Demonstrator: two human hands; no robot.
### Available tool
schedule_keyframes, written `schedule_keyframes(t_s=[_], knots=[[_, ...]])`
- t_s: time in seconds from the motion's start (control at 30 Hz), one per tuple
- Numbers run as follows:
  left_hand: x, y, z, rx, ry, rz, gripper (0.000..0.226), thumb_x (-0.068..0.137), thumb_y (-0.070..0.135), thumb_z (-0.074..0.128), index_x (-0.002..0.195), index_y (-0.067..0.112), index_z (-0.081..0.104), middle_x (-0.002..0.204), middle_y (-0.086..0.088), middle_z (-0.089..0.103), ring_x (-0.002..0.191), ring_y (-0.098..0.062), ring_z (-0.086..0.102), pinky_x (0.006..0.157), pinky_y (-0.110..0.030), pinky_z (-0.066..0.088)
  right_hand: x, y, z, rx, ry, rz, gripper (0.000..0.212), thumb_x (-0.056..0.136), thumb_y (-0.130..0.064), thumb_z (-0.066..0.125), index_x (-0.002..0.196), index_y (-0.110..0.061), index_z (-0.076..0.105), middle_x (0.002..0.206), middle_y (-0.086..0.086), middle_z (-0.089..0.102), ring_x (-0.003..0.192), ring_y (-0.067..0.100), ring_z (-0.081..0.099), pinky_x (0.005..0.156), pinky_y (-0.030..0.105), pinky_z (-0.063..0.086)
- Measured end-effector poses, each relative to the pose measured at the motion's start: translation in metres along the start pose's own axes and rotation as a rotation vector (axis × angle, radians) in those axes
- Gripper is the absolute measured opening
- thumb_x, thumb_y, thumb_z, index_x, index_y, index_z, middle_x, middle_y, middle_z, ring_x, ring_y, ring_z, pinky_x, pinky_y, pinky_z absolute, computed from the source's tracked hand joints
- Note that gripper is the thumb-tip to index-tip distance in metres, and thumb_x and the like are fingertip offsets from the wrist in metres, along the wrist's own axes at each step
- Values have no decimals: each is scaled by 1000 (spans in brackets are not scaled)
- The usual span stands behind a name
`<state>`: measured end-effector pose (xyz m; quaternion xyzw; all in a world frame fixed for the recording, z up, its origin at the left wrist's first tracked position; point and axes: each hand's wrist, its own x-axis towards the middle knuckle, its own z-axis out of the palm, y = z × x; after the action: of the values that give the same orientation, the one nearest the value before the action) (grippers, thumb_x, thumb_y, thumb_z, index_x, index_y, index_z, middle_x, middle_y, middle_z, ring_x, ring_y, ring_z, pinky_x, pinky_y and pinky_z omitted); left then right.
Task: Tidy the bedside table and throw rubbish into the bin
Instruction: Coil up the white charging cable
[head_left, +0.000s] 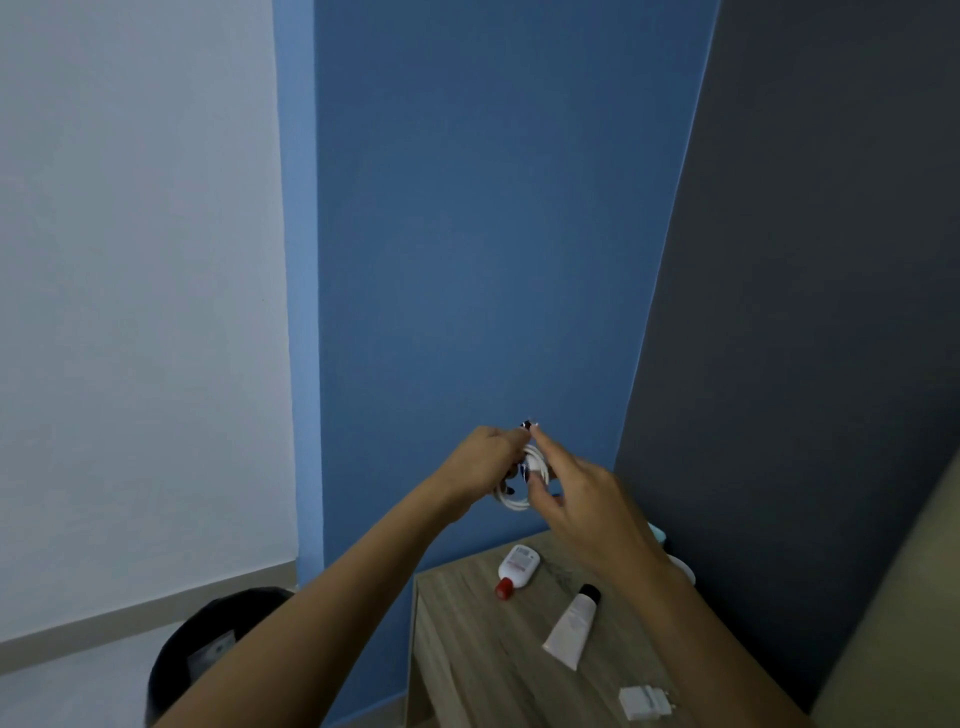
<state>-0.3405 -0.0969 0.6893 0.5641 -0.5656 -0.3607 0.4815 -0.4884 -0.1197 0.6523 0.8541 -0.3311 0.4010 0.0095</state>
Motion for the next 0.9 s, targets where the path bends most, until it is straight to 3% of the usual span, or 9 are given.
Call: schedule_keyframes(t_s=[0.1,0.23,0.3,0.4,0.5,0.6,0.77,0.83,0.9], knots=[[-1,-1,2,23,11,10,41,97,35,41,64,12,50,58,0,45,52,-12,40,59,-30,36,3,0,3,-7,85,-75,50,98,-43,35,135,-14,51,99,8,73,81,18,70,68,33,58],[-4,-3,3,234,115,168,50,98,48,32,76,8,53,68,-8,56,62,-19,52,64,-36,44,2,0,3,3,104,-34,76,93,-63,10,118,-12,61,92,6,73,80,19,71,67,34,58],[-5,-2,2,291,106,251,53,97,52,31,80,6,50,74,-16,60,64,-22,56,67,-39,49,1,7,5,13,62,6,67,95,-60,18,116,-14,61,89,5,71,78,19,69,66,38,58],[-4,-6,-2,356,55,314,55,98,48,33,82,-1,53,75,-20,60,63,-21,57,68,-39,50,0,13,8,23,79,47,30,95,-33,41,109,-16,62,82,4,69,71,18,67,62,40,56],[-4,-11,-3,376,28,336,42,101,37,35,83,2,50,72,-18,58,61,-20,50,58,-30,41,3,11,6,78,157,140,22,99,-25,44,95,-14,62,66,4,63,56,17,58,51,37,47],[-2,-11,-1,301,19,289,30,101,32,35,82,11,45,67,-2,52,57,-14,43,56,-26,35,2,8,5,122,214,154,20,99,-25,43,85,-17,54,55,-3,52,46,10,46,44,33,36],[1,-7,4,255,38,245,29,102,32,32,82,15,44,66,1,50,54,-12,42,55,-28,36,0,10,2,63,170,79,38,93,-57,35,101,-27,56,72,-6,67,62,9,64,51,34,52],[1,-8,3,221,33,250,30,102,34,31,82,15,43,66,1,49,55,-13,43,57,-31,37,1,13,0,71,229,43,48,94,-58,35,106,-23,64,78,-5,72,66,9,67,54,35,55],[-1,-7,5,168,13,258,30,102,35,31,84,14,44,66,0,48,56,-14,42,56,-29,36,0,11,-1,155,313,45,39,93,-48,48,107,-18,70,84,-5,75,71,5,69,59,28,57]])
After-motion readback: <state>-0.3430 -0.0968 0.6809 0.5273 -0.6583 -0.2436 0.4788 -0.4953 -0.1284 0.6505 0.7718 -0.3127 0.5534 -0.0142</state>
